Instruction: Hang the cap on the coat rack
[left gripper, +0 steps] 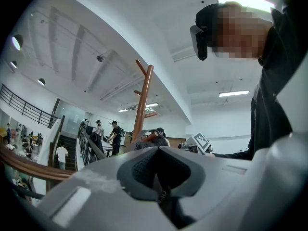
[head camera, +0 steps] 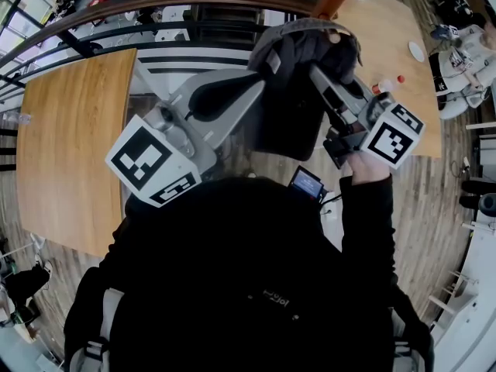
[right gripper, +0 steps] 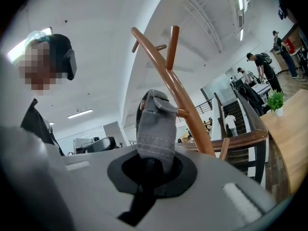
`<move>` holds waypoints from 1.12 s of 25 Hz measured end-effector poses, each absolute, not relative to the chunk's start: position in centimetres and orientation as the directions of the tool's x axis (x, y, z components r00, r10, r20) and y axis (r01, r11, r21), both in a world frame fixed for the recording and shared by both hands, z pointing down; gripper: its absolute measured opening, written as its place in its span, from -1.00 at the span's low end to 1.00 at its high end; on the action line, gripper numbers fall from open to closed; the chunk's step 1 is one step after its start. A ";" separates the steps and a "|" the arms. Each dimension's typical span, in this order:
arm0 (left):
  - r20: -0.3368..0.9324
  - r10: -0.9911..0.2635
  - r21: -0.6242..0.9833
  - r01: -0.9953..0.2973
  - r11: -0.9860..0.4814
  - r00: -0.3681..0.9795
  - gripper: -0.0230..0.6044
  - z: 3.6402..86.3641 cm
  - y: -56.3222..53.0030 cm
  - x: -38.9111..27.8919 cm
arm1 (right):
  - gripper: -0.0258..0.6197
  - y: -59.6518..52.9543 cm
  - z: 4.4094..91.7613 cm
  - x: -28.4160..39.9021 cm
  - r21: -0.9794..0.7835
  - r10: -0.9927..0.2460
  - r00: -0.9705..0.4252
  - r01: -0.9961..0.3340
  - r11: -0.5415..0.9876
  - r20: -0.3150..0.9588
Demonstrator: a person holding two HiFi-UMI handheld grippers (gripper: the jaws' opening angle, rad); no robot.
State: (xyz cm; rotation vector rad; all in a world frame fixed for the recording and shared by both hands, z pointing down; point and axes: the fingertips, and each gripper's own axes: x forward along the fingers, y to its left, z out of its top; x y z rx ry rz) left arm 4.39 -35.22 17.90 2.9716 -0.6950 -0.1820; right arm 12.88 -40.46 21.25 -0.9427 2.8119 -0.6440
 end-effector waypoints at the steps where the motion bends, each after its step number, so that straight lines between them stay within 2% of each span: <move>1: -0.096 -0.446 0.108 -0.436 -0.894 0.890 -0.92 17.9 -35.6 4.5 | -0.87 -40.9 21.3 13.0 -0.425 -0.598 -0.801 -0.554 0.716 0.036; 28: -0.073 -0.482 0.111 -0.474 -0.874 0.873 -0.92 19.4 -37.1 3.8 | -0.87 -44.0 24.7 13.7 -0.468 -0.594 -0.802 -0.549 0.692 0.063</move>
